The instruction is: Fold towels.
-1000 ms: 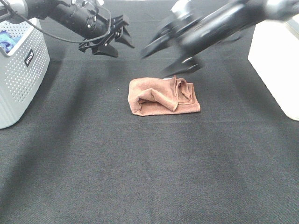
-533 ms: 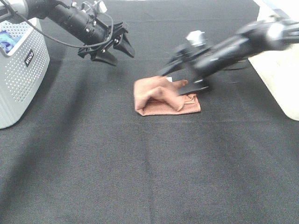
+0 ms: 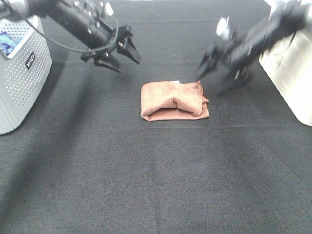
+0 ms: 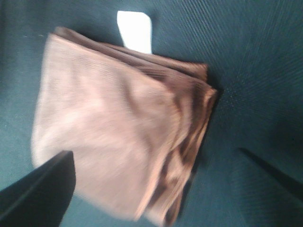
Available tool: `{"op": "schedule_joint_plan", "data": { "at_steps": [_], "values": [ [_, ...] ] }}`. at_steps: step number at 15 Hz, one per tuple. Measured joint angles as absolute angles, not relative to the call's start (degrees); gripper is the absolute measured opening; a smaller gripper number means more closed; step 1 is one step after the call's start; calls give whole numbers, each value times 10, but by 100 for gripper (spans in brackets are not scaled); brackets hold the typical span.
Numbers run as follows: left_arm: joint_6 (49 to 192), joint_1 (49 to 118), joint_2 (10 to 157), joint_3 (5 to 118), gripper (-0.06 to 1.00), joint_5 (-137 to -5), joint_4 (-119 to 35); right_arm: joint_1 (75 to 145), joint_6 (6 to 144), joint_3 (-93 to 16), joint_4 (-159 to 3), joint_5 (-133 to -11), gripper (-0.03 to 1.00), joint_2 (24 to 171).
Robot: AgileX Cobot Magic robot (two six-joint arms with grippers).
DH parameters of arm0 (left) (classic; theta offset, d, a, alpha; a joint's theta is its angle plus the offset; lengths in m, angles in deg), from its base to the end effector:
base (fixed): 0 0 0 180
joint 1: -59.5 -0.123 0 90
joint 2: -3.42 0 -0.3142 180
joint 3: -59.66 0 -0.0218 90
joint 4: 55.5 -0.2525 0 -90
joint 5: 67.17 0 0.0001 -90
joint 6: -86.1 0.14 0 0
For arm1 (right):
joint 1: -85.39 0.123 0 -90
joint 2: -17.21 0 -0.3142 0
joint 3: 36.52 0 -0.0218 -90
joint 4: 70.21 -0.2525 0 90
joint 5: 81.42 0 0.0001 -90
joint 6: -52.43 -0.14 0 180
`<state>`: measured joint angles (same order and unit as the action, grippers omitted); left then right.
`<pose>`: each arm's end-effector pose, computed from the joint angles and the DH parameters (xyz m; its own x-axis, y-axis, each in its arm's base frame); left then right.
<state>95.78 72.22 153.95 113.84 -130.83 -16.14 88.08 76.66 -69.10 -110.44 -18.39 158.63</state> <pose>0.5461 -0.2049 0.1680 -0.9369 0.0604 -0.3444 0.2631 0.7705 -0.5807 0.5165 0.1050 0.1474 -0.9535 -0.0911 -0.2872 -0.2400 0.8060 0.5410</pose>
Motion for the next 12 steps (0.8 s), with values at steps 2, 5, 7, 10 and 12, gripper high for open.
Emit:
{"op": "schedule_joint_plan", "data": {
  "at_steps": [2, 5, 7, 10, 12],
  "values": [
    [958, 722, 1504, 1138, 63, -1339, -190, 905, 731, -691, -1057, -159, 83, 1528],
    [945, 722, 1429, 1138, 63, -1364, -291, 959, 637, -691, -932, -124, 83, 1441],
    [911, 722, 1371, 1135, 63, -1366, -362, 992, 570, -686, -838, -122, 83, 1388],
    [902, 722, 1266, 1103, 63, -1366, -416, 1026, 535, -637, -774, -120, 83, 1304],
    [902, 722, 1168, 1008, 63, -1366, -458, 1037, 521, -561, -769, -119, 83, 1226]
  ]
}}
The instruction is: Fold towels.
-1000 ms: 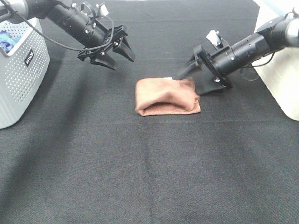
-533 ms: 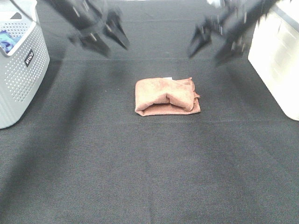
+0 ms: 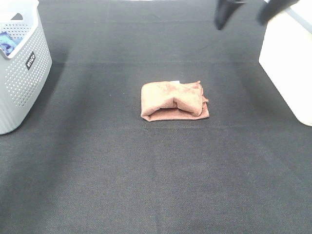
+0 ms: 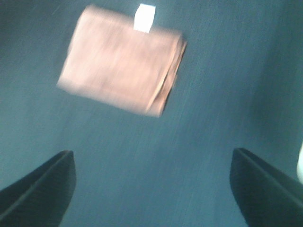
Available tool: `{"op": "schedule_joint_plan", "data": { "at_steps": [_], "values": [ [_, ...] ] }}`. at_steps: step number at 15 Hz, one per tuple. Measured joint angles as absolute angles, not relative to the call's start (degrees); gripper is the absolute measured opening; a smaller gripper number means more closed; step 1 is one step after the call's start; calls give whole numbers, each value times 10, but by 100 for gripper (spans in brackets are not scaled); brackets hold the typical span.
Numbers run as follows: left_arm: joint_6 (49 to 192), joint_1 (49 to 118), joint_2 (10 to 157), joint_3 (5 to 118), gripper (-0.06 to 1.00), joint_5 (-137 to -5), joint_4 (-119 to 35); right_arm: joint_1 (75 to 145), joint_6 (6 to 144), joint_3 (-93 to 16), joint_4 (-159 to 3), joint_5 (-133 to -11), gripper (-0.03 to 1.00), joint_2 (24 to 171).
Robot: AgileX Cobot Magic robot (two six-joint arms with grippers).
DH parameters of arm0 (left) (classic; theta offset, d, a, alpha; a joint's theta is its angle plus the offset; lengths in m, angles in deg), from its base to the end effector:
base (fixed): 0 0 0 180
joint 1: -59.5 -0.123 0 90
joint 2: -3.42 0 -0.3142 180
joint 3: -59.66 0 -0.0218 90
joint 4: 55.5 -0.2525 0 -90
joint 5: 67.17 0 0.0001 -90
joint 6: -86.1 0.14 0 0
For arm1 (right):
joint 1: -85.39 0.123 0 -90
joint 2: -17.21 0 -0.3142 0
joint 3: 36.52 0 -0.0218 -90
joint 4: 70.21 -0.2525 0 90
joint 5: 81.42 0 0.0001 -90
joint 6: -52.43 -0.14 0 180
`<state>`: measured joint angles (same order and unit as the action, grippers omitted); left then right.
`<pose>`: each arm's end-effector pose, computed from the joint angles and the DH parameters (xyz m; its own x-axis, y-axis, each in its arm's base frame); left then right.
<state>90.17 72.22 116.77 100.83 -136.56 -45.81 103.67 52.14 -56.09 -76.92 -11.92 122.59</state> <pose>0.4288 -0.1194 0.4015 -0.7578 0.1822 -0.6266 0.3219 0.9396 -0.1161 0.3673 0.1375 0.3398 -0.8773 -0.2414 -0.4147 -0.3152 0.9416 0.1186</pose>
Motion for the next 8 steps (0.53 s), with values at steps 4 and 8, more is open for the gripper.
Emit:
{"op": "schedule_joint_plan", "data": {
  "at_steps": [4, 8],
  "values": [
    [861, 722, 912, 684, 63, -1367, -555, 1038, 520, -315, -758, -117, 83, 1016],
    [844, 722, 678, 411, 63, -1369, -574, 1038, 520, -86, -746, -116, 83, 815]
  ]
}}
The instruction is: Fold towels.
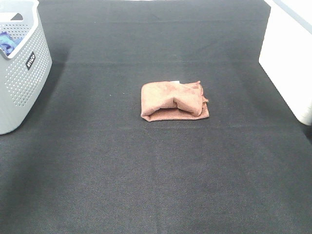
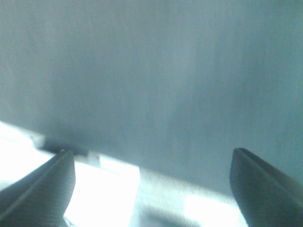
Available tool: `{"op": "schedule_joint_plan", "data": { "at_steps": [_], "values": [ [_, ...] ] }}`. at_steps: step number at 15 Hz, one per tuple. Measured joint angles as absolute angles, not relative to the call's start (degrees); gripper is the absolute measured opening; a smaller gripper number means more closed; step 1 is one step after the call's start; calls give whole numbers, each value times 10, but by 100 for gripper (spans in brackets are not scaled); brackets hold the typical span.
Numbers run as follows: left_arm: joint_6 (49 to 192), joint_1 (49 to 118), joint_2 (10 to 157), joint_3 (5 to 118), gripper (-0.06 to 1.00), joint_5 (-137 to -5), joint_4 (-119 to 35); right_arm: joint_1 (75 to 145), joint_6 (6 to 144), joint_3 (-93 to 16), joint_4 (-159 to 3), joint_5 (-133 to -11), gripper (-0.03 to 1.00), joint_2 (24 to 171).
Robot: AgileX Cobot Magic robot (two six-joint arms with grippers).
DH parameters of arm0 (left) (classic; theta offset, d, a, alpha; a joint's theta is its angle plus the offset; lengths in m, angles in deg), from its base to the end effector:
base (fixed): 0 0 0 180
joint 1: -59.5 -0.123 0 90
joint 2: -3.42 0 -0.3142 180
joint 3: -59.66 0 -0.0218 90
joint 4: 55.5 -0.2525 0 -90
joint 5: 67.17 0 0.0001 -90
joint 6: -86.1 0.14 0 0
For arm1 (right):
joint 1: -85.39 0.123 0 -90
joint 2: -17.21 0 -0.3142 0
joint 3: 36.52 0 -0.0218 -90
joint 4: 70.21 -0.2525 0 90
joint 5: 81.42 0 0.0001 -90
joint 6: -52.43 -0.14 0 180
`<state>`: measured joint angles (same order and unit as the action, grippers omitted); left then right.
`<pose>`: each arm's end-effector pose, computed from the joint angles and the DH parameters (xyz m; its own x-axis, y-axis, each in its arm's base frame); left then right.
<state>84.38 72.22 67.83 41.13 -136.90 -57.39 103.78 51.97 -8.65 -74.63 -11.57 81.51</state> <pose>0.1730 -0.0346 0.3347 -0.8702 0.1774 -0.4597 0.1901 0.9816 0.0189 0.1487 0.0601 0.2855 -0.9134 -0.2673 -0.3070 -0.3045 0.9492 0.0795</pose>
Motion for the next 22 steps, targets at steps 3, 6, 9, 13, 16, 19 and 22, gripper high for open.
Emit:
{"op": "schedule_joint_plan", "data": {
  "at_steps": [3, 6, 9, 13, 16, 19, 22],
  "values": [
    [842, 722, 579, 324, 63, -1369, -574, 1038, 520, -13, -740, -122, 83, 729],
    [842, 722, 441, 220, 63, -1346, -574, 1038, 535, 73, -735, -143, 83, 588],
    [880, 723, 345, 131, 63, -1267, -572, 1040, 573, 113, -737, -194, 83, 452],
    [933, 724, 327, 112, 63, -1261, -548, 1040, 575, 121, -732, -203, 83, 416],
    [935, 724, 325, 104, 63, -1269, -537, 1040, 575, 121, -731, -203, 83, 416],
    [935, 724, 325, 104, 63, -1269, -537, 1040, 575, 121, -731, -203, 83, 416],
    [935, 724, 325, 104, 63, -1270, -537, 1040, 575, 121, -731, -203, 83, 416]
  ]
}}
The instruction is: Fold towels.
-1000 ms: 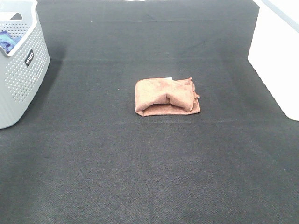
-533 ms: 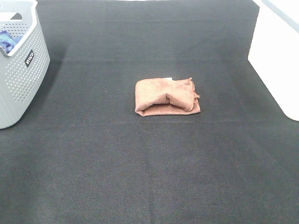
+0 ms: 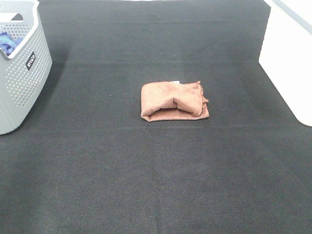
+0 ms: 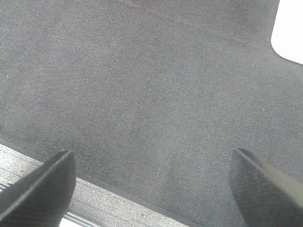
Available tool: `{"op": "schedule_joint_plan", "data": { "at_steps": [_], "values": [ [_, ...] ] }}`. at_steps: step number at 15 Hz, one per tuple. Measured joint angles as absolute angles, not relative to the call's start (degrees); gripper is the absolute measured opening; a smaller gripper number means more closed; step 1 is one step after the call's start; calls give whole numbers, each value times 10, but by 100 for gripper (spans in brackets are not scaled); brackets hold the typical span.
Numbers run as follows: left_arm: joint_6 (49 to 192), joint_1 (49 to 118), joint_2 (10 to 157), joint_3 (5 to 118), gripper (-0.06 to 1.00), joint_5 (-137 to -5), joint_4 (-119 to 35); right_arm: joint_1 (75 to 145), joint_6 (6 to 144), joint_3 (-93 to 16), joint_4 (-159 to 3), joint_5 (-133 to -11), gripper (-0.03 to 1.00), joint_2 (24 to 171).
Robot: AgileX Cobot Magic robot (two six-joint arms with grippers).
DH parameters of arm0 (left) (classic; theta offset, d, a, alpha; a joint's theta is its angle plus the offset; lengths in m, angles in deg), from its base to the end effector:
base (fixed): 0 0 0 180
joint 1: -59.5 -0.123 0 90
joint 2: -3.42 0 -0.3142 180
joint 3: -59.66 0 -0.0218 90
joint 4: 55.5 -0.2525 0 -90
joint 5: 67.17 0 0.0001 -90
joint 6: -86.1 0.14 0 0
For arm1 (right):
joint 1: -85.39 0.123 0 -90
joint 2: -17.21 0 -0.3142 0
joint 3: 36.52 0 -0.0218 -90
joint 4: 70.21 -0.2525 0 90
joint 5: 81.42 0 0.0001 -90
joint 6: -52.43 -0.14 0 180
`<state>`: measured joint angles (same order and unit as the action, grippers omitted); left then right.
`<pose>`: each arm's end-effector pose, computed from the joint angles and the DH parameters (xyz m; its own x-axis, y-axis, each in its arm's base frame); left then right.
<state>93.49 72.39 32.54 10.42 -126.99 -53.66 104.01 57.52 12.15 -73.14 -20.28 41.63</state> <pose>0.0593 -0.0176 0.2439 -0.6946 0.2744 -0.6650 0.3213 0.9454 0.0545 0.0448 0.0217 0.2496 -0.6369 -0.2822 -0.7175 -0.3910 0.9203 -0.0148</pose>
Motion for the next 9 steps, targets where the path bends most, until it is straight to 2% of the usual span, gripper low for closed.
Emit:
{"op": "schedule_joint_plan", "data": {
  "at_steps": [2, 4, 5, 6, 9],
  "values": [
    [935, 723, 319, 104, 63, -1270, -537, 995, 575, 121, -737, -203, 83, 414],
    [936, 687, 289, 104, 63, -1272, -537, 915, 575, 121, -737, -203, 83, 385],
    [936, 687, 289, 104, 63, -1272, -537, 915, 575, 121, -737, -203, 83, 385],
    [936, 663, 265, 104, 63, -1272, -537, 868, 575, 121, -737, -203, 83, 346],
    [936, 597, 149, 104, 63, -1272, -537, 842, 575, 121, -738, -203, 83, 257]
  ]
}}
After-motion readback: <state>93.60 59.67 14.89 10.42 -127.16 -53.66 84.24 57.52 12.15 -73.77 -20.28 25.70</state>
